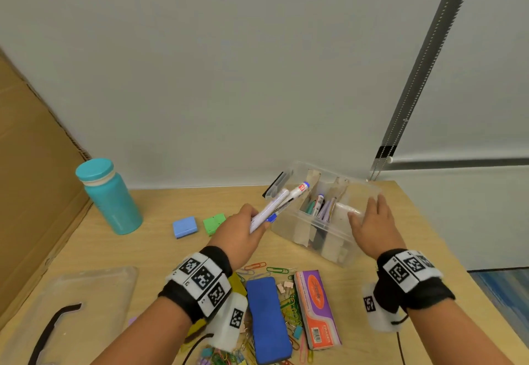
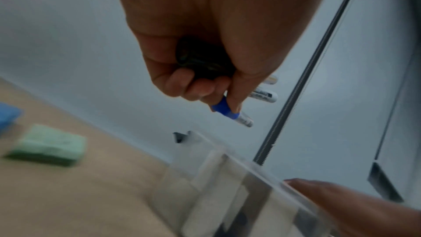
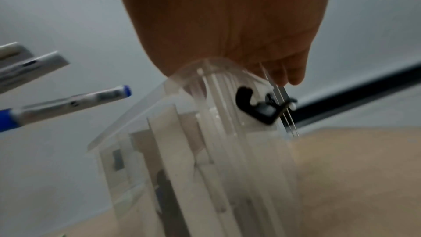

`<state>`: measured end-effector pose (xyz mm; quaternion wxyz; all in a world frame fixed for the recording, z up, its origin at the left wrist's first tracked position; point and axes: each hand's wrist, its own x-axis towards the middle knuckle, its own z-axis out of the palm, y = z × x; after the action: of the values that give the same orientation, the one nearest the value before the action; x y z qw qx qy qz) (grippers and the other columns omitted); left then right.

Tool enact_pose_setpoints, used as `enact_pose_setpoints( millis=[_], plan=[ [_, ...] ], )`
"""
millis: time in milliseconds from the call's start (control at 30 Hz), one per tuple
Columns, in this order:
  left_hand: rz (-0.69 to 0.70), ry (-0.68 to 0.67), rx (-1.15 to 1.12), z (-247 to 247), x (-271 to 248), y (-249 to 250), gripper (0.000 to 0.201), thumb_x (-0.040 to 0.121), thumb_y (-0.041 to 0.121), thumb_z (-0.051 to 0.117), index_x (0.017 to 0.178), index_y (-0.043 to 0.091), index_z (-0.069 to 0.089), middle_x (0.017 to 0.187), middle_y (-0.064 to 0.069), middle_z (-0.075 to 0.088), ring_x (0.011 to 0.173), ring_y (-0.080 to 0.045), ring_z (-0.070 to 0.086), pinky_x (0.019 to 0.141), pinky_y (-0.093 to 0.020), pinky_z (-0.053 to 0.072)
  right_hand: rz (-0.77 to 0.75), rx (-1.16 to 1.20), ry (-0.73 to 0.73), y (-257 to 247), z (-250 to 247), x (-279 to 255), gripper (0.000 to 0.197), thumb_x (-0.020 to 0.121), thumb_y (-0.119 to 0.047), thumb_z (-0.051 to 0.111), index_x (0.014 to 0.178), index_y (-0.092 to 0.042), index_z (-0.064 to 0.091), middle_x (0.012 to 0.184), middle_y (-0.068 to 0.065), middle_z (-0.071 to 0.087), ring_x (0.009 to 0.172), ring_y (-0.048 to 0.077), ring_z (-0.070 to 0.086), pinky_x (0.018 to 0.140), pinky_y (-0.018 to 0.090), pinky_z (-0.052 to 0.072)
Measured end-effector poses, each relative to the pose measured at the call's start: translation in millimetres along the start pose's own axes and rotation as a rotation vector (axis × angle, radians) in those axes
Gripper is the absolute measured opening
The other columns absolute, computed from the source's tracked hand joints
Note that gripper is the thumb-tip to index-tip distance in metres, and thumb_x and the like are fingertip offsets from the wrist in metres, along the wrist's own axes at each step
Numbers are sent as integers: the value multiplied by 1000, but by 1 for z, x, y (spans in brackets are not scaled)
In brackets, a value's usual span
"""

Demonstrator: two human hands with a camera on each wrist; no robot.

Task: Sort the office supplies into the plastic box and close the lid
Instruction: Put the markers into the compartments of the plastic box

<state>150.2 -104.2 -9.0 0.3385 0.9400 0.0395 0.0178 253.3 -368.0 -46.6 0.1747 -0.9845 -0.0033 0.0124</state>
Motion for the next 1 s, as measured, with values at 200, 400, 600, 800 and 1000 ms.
enact_pose_setpoints(
  millis=[200, 400, 600, 800, 1000],
  plan=[
    [-58, -35, 189, 34, 60, 66, 27, 94, 34, 48, 109, 12, 50, 90, -6, 60, 74, -23, 55, 65, -32, 45, 3, 94, 28, 0, 6, -1, 69, 98, -38, 34, 150, 0, 9, 159, 14, -11, 147, 29, 4, 120, 38, 14],
    [-146, -66, 133, 52, 84, 85, 38, 94, 42, 48, 115, 11, 50, 88, -3, 56, 77, -23, 56, 67, -33, 47, -15, 85, 48, -1, 4, -4, 68, 97, -40, 32, 150, -2, 12, 159, 14, -9, 147, 29, 6, 119, 40, 18],
    [-133, -32, 1, 47, 78, 84, 31, 93, 39, 45, 113, 16, 44, 88, -2, 61, 72, -19, 60, 66, -34, 53, -41, 98, 95, 1, 6, -6, 67, 96, -40, 33, 149, -4, 15, 159, 15, -7, 146, 30, 10, 118, 40, 21],
    [15, -161, 414, 51, 81, 113, 46, 96, 13, 39, 140, 22, 33, 97, -11, 64, 77, -24, 62, 67, -34, 51, -51, 119, 98, 1, 8, -7, 65, 95, -37, 35, 149, -6, 15, 159, 13, -8, 145, 31, 10, 117, 41, 23],
    [-78, -191, 535, 59, 100, 130, 33, 98, 20, 42, 126, 5, 49, 112, -12, 65, 104, -28, 62, 80, -33, 46, -55, 115, 97, 1, 7, -7, 64, 95, -37, 34, 149, -6, 18, 159, 13, -8, 145, 31, 11, 116, 41, 25]
  ],
)
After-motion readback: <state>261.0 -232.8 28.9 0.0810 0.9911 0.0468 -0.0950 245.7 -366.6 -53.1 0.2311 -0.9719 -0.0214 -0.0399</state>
